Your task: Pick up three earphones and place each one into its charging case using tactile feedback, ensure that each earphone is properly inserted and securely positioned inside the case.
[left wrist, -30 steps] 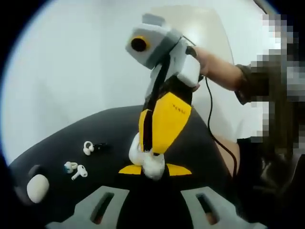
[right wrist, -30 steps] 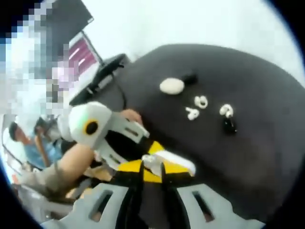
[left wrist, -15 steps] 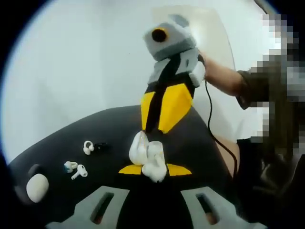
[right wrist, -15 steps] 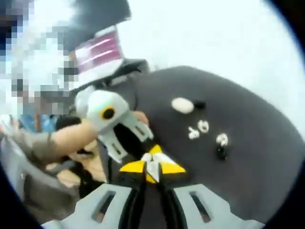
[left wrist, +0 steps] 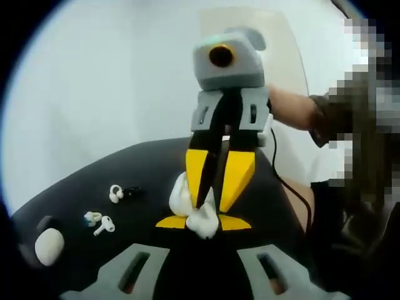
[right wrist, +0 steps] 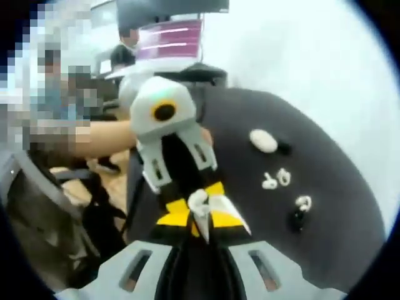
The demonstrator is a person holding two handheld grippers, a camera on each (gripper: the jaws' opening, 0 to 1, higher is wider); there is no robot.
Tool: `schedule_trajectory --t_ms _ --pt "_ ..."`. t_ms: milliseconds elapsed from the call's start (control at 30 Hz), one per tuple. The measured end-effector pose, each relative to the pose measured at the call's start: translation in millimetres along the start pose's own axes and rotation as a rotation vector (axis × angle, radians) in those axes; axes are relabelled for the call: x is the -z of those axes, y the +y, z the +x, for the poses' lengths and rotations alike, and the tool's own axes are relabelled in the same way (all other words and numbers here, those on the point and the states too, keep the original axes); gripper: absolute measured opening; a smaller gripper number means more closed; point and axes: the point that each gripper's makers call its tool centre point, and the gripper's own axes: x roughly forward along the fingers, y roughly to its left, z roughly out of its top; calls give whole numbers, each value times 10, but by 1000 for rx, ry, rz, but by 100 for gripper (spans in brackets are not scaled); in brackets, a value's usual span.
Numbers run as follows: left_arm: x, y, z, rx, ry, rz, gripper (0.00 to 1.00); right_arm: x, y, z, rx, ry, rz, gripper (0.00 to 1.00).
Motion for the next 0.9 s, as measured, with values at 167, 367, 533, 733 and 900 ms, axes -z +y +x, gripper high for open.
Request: schedule_trajectory --t_ms 167,367,533,733,900 --pt "0 3 -4 0 1 -1 14 -6 23 24 -21 -15 21 10" --pt "-1 4 -4 -1 1 -1 14 6 21 30 -12 -31 22 10" --pt "4 10 -3 -4 1 0 14 -28 14 33 -14 -51 73 14" --pt "7 5 -5 -3 1 1 14 -155 -17 -135 6 -128 53 14" --pt "7 8 -3 -2 1 1 14 -60 -254 -482 81 -255 48 21"
